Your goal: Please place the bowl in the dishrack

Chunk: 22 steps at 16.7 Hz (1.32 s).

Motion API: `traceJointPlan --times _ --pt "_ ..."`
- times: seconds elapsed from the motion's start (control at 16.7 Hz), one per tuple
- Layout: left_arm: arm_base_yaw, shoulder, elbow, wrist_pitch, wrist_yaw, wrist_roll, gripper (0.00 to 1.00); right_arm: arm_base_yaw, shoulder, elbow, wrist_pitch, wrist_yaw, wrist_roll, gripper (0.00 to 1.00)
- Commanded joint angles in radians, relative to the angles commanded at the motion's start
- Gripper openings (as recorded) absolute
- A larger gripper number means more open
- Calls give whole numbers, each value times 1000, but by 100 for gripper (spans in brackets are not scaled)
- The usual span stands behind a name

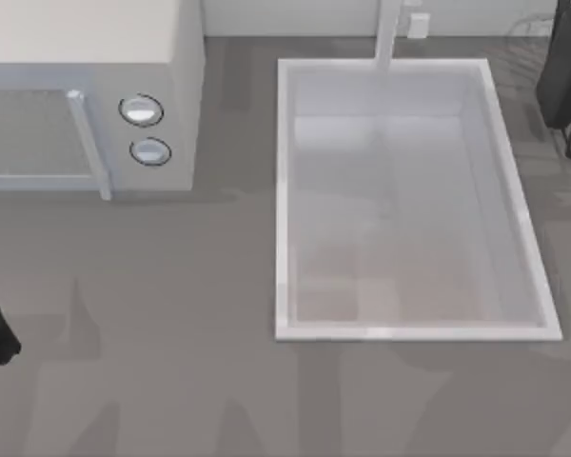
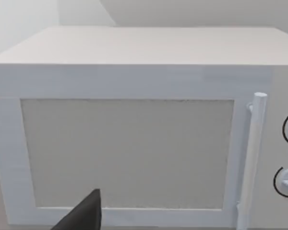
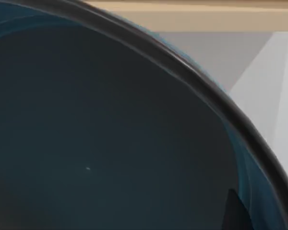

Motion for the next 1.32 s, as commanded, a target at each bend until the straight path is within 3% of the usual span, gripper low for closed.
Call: traceJointPlan --times 0.42,1.2,1.32 --pt "0 0 0 0 0 0 100 29 50 -19 57 28 0 0" --pt "0 0 0 0 0 0 100 29 50 -19 57 28 0 98" --pt "0 0 0 0 0 0 100 29 50 -19 57 28 0 100"
